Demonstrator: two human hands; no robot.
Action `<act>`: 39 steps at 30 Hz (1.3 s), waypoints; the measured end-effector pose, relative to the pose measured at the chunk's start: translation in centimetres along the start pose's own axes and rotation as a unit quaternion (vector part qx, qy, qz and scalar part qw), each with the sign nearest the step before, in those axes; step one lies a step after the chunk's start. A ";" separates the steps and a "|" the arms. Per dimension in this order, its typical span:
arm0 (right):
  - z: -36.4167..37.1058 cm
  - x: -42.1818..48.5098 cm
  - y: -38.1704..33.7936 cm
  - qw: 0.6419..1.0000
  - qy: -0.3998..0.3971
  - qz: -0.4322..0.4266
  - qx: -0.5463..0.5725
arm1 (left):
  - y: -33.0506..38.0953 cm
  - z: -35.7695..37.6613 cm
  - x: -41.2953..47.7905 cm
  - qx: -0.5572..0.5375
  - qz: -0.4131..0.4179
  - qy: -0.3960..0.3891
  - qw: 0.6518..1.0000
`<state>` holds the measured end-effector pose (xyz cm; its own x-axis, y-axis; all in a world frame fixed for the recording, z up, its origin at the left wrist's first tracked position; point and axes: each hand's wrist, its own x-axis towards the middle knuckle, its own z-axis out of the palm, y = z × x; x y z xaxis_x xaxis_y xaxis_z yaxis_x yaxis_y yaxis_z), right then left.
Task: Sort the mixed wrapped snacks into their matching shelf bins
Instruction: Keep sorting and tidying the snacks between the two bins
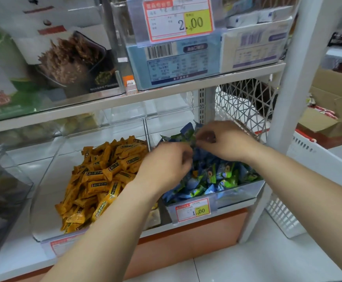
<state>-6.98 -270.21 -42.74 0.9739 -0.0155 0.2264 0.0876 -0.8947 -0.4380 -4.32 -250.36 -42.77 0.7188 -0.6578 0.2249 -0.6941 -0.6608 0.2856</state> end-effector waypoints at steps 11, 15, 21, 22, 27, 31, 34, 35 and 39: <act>0.7 -2.5 3.2 0.970 -0.207 -0.029 -0.123 | -0.5 5.2 6.2 -0.022 -0.077 -0.272 0.959; 1.0 -3.0 3.5 0.971 -0.193 -0.035 -0.134 | 0.2 5.4 6.1 -0.033 -0.071 -0.339 0.937; 0.6 -3.4 3.1 0.975 -0.186 -0.033 -0.121 | 0.0 5.2 5.8 -0.040 -0.081 -0.344 0.934; 0.6 -3.5 3.1 0.975 -0.186 -0.030 -0.115 | -0.1 5.3 5.7 -0.047 -0.076 -0.327 0.941; 0.5 -3.6 2.8 0.978 -0.167 -0.028 -0.119 | -0.5 4.5 5.3 -0.053 -0.088 -0.227 0.969; 0.6 -3.4 2.9 0.980 -0.147 -0.015 -0.131 | -0.5 2.5 5.2 -0.086 -0.104 -0.072 0.988; 0.3 -3.5 2.8 0.995 -0.092 0.008 -0.028 | -0.5 1.1 5.0 -0.154 -0.112 0.004 0.982; 0.1 -3.5 2.8 0.998 -0.059 0.015 0.032 | -0.5 0.8 4.9 -0.180 -0.115 0.014 0.977; -0.5 -3.3 2.3 0.978 -0.001 0.031 0.206 | 0.5 0.3 4.6 -0.344 -0.132 0.015 0.929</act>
<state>-10.11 -272.45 -44.06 0.9804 -0.0629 0.1869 0.1050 -0.6359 -0.7646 -1.39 -253.78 -41.90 0.8684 -0.4883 0.0859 -0.3116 -0.4028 0.8606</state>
